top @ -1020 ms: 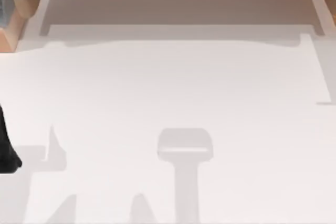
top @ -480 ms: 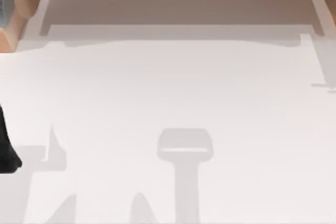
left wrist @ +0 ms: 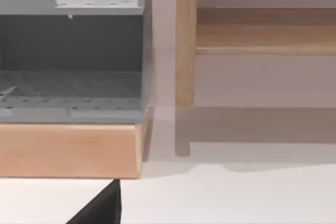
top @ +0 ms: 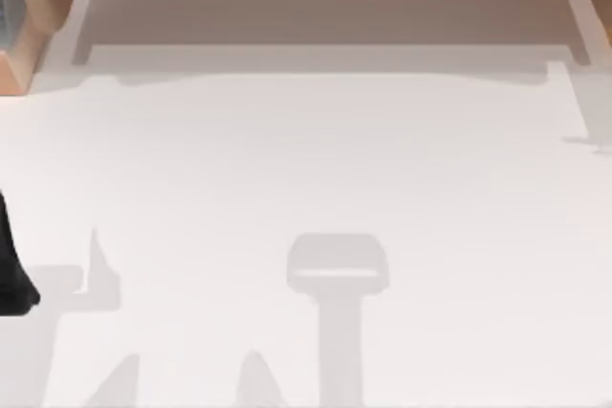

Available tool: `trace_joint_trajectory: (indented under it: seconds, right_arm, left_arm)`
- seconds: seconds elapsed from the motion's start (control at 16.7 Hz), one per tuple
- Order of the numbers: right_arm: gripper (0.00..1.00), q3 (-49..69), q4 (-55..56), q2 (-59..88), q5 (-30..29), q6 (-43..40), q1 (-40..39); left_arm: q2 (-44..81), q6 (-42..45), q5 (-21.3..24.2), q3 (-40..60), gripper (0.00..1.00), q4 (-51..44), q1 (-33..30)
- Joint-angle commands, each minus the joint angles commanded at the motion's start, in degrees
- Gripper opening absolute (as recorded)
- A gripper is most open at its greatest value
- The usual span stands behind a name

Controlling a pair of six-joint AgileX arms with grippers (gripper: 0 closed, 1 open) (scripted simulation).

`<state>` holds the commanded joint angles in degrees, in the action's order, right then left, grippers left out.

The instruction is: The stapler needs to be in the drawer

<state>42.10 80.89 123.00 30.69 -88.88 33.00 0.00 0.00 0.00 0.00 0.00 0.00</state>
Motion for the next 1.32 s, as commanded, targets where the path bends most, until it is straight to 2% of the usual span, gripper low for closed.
trace_joint_trajectory:
  seconds: [0.42, 0.9, 1.32]
  right_arm:
    - [0.00, 12.7, -7.1, 5.4, -4.3, -0.3, -4.1]
    - [0.00, 16.2, -9.7, 7.2, -5.3, -0.1, -5.0]
    - [0.00, 29.8, -17.0, 12.9, -8.5, -0.1, -8.0]
  left_arm:
    - [0.0, 0.0, 0.0, 0.0, 1.00, 0.0, 0.0]
    - [0.0, 0.0, 0.0, 0.0, 1.00, 0.0, 0.0]
    - [0.0, 0.0, 0.0, 0.0, 1.00, 0.0, 0.0]
